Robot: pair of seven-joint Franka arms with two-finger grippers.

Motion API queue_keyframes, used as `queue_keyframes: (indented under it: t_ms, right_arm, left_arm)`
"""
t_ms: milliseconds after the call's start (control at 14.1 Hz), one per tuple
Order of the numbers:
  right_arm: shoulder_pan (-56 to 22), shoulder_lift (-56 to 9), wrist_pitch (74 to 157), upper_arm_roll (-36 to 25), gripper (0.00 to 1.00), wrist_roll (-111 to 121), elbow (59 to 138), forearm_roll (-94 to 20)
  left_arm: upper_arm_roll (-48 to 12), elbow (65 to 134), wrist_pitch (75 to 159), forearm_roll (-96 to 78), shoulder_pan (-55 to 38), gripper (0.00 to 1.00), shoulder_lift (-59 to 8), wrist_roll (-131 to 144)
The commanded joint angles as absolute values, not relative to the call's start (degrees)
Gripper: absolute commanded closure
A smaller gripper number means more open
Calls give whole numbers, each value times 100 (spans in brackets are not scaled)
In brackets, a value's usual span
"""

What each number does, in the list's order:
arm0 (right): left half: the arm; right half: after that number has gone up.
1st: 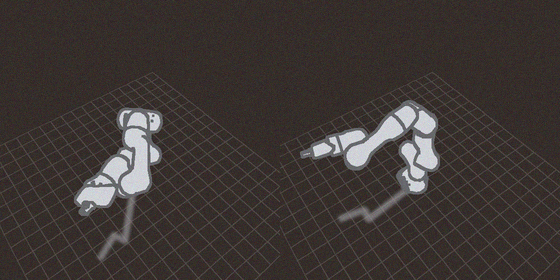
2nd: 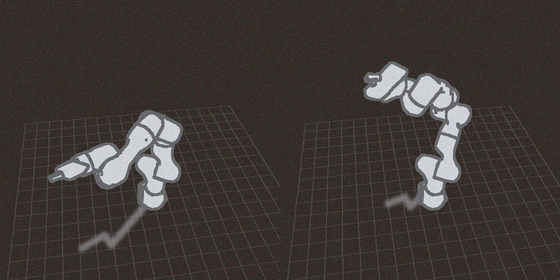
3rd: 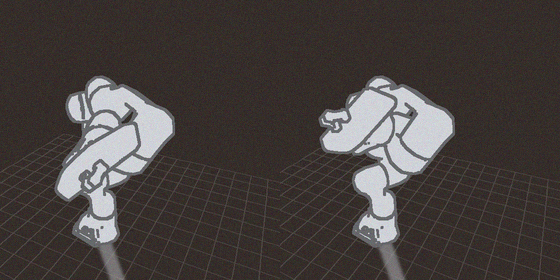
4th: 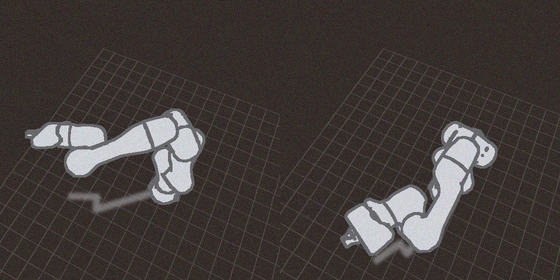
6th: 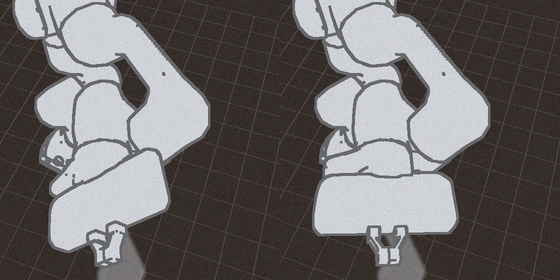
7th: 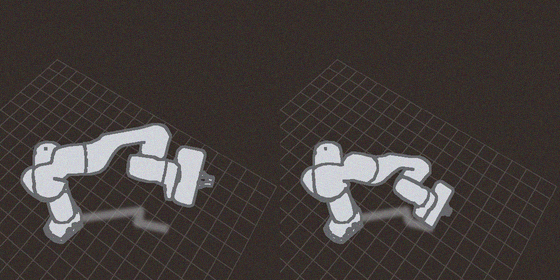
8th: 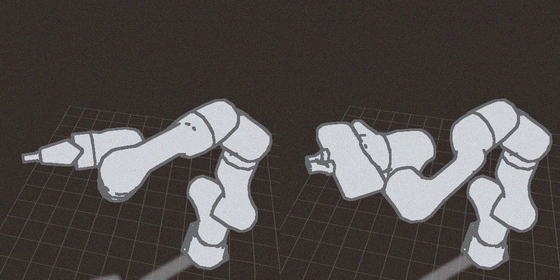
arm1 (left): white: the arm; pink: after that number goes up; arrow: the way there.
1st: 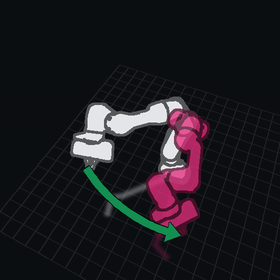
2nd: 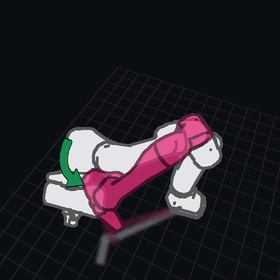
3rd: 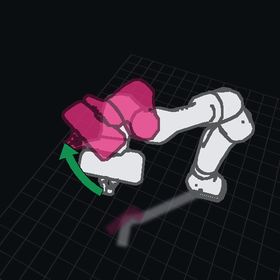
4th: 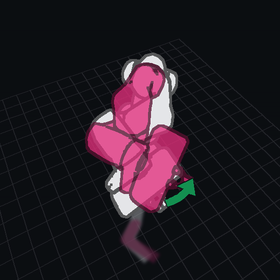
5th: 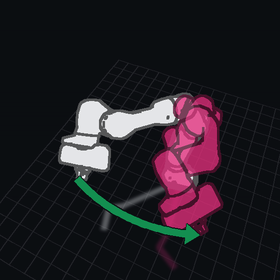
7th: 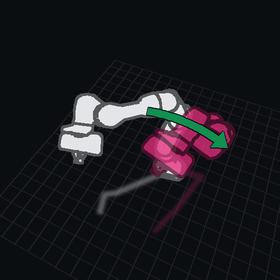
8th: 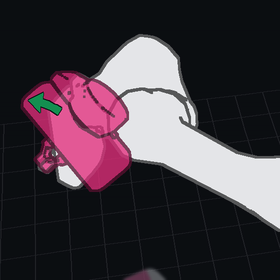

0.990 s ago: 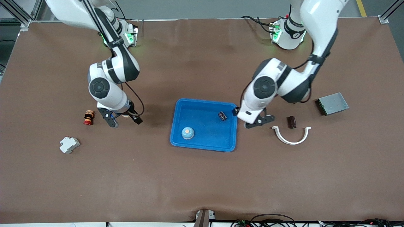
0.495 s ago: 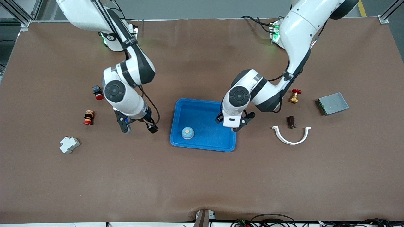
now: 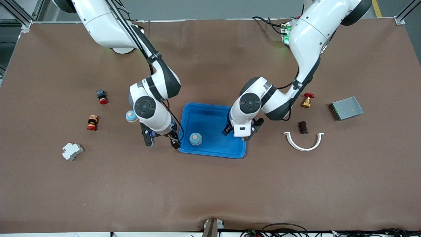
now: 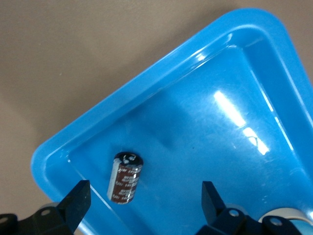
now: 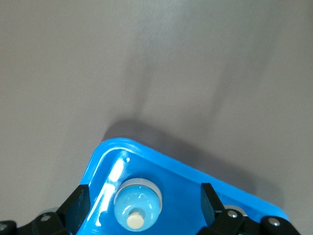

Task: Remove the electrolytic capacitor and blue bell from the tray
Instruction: 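Open both grippers and move them back over the blue tray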

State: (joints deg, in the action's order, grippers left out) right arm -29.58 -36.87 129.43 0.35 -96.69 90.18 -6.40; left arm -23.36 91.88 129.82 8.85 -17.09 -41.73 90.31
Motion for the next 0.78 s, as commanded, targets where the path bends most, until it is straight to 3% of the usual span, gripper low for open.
queue_keyframes:
  t_ms: [0,707]
  right_arm:
    - [-3085,-4016,12806,-26,0,-9957,8482,-615]
    - [-3568,-4842,12718,-44,0,-10836,7849,-141]
  left_arm:
    - [-2285,9070,13226,975,-1767,0,-4341,9228]
    - [-2189,9070,13685,976,-1924,0,-4631,9352]
